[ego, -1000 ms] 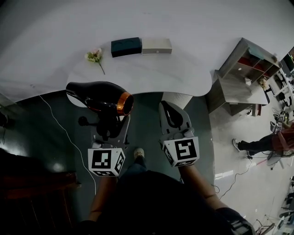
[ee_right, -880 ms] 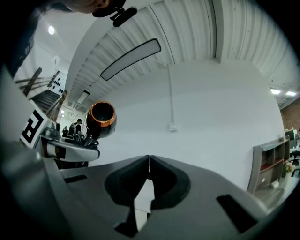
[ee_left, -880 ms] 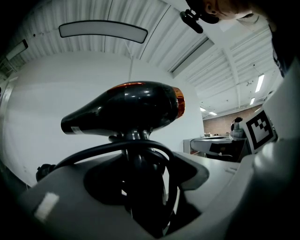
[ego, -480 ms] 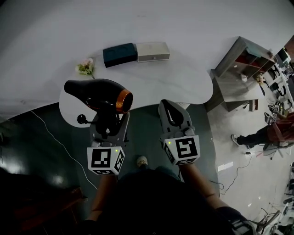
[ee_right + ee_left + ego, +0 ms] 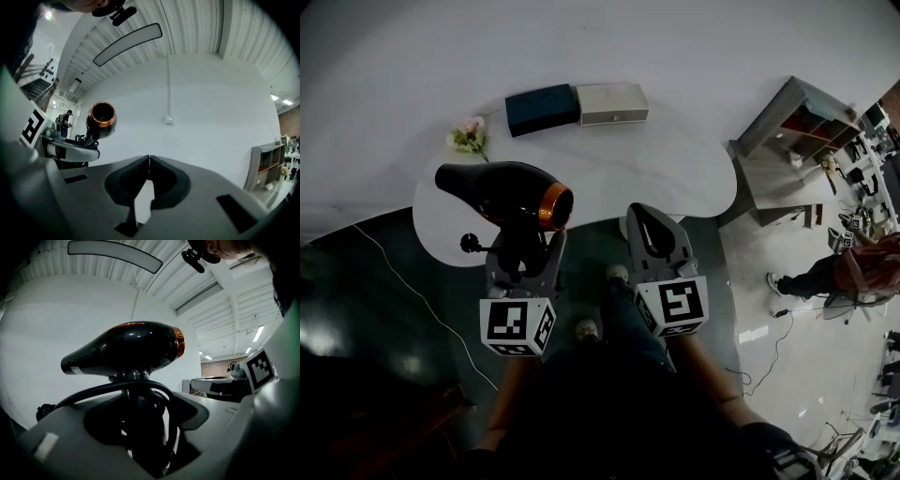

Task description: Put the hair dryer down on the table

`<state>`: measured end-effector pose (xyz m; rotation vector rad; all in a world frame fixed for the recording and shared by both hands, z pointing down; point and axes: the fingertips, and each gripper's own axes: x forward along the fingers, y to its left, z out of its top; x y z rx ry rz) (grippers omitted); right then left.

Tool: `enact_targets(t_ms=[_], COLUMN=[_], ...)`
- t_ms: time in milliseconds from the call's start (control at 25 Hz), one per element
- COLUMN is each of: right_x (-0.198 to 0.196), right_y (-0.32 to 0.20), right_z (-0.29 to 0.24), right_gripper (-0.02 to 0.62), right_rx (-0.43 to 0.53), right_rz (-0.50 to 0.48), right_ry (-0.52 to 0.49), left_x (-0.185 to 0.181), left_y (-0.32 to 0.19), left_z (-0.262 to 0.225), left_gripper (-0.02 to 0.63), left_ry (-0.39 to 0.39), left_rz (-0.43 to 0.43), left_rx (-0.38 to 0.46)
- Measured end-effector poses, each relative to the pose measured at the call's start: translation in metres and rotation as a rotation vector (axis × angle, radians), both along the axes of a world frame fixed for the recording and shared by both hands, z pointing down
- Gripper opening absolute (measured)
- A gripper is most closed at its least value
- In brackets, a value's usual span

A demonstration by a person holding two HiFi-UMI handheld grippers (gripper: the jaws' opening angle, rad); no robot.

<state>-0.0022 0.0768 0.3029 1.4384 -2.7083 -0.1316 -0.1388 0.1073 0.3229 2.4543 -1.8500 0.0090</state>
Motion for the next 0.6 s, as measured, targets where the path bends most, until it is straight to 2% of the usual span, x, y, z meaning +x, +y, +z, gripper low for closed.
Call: enact_targets(t_ms=[240, 600], right_x=[-0.007, -0.033], right_y=[-0.041, -0.143], right_z=[0.001, 0.005], right_gripper=[0.012, 0.012], right_rx=[0.009, -0.009], right_rz=[-0.021, -0.112], right_ry=[-0.017, -0.001], left_x=[-0.005, -0.016], left_y=[-0.034, -0.123], left_z=[0.003, 0.002], left_gripper=[0.296, 0.296], left_ry=[-0.021, -0.029], left_rz=[-0.016, -0.069], left_rx=[0.002, 0.011])
